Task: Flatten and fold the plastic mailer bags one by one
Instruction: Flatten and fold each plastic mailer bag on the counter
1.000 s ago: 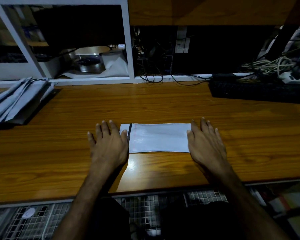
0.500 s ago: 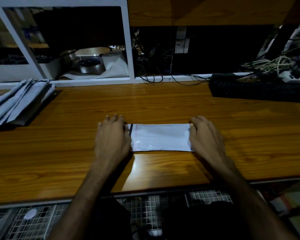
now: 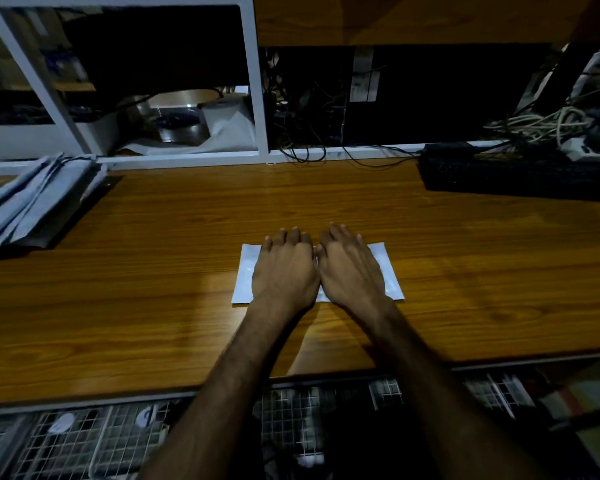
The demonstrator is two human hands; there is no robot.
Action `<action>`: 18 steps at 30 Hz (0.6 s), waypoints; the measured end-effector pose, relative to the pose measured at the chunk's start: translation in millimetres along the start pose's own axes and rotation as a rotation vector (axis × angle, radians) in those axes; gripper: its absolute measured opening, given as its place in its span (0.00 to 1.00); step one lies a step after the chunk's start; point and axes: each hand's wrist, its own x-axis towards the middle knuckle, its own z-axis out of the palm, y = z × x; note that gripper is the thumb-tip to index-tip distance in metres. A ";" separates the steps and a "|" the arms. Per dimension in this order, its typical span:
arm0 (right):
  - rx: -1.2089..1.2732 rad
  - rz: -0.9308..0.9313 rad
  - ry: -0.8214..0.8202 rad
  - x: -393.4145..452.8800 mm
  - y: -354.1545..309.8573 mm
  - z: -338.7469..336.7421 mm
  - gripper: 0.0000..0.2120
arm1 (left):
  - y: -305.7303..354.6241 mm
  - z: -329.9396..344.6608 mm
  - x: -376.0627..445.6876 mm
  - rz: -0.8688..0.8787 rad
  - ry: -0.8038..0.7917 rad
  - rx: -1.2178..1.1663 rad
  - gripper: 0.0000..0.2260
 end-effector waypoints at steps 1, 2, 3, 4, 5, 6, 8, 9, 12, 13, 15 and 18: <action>-0.014 -0.004 -0.009 -0.9 -0.1 -0.8 0.23 | 0.4 -0.3 0.2 -0.001 -0.013 0.011 0.23; -0.030 -0.009 -0.019 -1.9 0.2 -1.5 0.24 | 0.7 -0.6 0.2 -0.004 -0.028 0.021 0.24; -0.046 -0.013 -0.029 -2.5 0.5 -1.7 0.25 | 0.9 -0.9 0.2 -0.007 -0.044 0.028 0.25; -0.060 -0.015 -0.036 -2.8 0.6 -2.2 0.25 | 0.8 -1.3 0.1 -0.006 -0.056 0.035 0.26; -0.068 -0.016 -0.040 -2.6 0.8 -2.0 0.26 | 0.7 -1.5 -0.3 -0.006 -0.066 0.038 0.26; -0.071 -0.015 -0.043 -2.6 0.8 -2.0 0.26 | 0.5 -1.5 -0.8 -0.008 -0.074 0.039 0.27; -0.079 -0.016 -0.050 -2.1 0.9 -2.0 0.27 | -0.3 -1.0 -0.8 -0.018 -0.082 0.042 0.28; -0.086 -0.017 -0.055 -2.0 1.5 -1.9 0.27 | -0.7 -0.6 -0.8 -0.023 -0.083 0.048 0.28; -0.097 -0.020 -0.060 -3.0 3.1 -2.3 0.28 | -0.5 -0.3 -1.6 -0.035 -0.093 0.070 0.29; -0.096 -0.022 -0.059 -3.2 3.6 -2.3 0.28 | -0.4 -0.3 -2.0 -0.039 -0.096 0.074 0.29; -0.093 -0.022 -0.060 -3.0 4.1 -1.4 0.28 | -0.5 -1.3 -3.1 -0.049 -0.104 0.081 0.30; -0.101 -0.009 -0.058 -2.5 4.8 -0.5 0.28 | 0.2 -3.1 -4.6 -0.068 -0.115 0.083 0.31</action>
